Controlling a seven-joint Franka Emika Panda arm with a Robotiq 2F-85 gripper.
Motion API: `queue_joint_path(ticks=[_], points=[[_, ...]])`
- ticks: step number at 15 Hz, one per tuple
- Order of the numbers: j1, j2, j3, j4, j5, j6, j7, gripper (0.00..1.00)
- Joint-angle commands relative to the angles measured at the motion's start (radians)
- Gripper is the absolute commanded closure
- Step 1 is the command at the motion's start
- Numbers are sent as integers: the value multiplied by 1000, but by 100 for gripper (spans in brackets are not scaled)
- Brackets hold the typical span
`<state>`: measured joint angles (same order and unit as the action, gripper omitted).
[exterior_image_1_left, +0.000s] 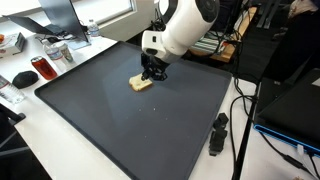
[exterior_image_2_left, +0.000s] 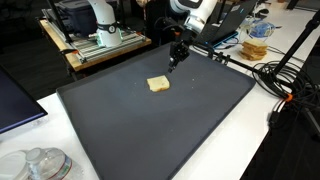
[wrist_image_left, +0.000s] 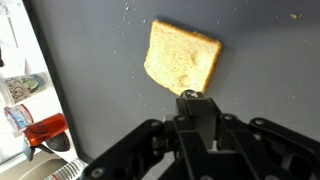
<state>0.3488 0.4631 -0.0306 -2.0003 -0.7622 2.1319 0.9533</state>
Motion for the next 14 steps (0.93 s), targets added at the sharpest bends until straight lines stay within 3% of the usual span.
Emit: queue_joint_path(ticks=[1, 8, 14], points=[[5, 62, 14, 58, -68, -58, 47, 95], [-34, 117, 32, 130, -26, -75, -10, 95], [-104, 143, 50, 236, 109, -91, -205, 95]])
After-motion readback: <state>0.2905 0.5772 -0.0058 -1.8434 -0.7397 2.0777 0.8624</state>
